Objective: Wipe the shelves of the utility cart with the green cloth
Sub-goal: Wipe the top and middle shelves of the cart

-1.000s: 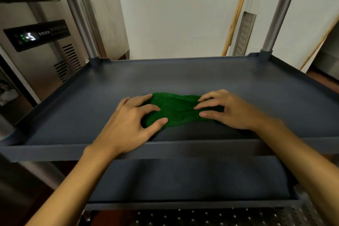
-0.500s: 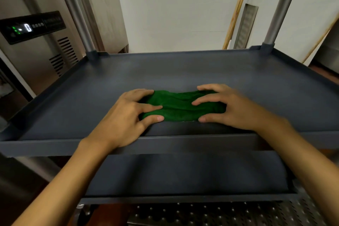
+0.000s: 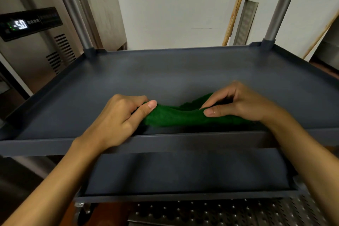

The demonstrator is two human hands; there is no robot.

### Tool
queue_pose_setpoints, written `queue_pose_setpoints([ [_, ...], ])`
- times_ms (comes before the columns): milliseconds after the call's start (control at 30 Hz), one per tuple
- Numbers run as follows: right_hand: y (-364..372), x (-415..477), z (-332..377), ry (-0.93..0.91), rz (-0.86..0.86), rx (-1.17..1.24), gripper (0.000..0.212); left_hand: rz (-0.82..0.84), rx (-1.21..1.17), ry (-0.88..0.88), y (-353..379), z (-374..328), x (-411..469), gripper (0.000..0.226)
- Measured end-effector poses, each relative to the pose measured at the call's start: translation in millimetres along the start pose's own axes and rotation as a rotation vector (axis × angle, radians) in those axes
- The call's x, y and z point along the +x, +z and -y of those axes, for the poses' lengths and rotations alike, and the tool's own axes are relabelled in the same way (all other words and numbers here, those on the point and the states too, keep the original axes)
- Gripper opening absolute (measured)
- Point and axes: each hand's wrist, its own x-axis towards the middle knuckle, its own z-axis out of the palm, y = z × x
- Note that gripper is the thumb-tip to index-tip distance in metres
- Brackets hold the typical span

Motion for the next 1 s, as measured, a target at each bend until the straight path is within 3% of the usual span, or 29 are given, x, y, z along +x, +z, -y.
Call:
queue_pose_setpoints([
  [233,-1,0,4,0.057,0.107,0.099,0.023,-0.109,-0.064,0.004,-3,-5,-6,0.050],
  [400,-3,8,1,0.150,-0.040,0.117,0.025,-0.136,-0.174,-0.211,0,4,9,0.039],
  [533,-4,15,8,0.142,-0.172,-0.127,0.019,-0.076,0.093,-0.285,-7,7,28,0.042],
  [600,-4,16,13,0.088,-0.216,-0.284,0.023,-0.147,0.224,-0.276,-13,6,25,0.046],
  [700,5,6,25,0.118,-0.201,-0.341,0.049,-0.225,0.174,-0.248,-18,8,-2,0.048],
  [800,25,-6,22,0.235,-0.013,-0.577,0.089,-0.074,0.105,-0.296,-15,10,-32,0.051],
  [867,34,-5,13,0.183,-0.015,-0.704,0.092,-0.032,0.156,-0.330,-9,10,-41,0.056],
  [1000,35,3,8,0.063,-0.001,-0.641,0.084,-0.060,0.310,-0.354,1,-1,-33,0.060],
])
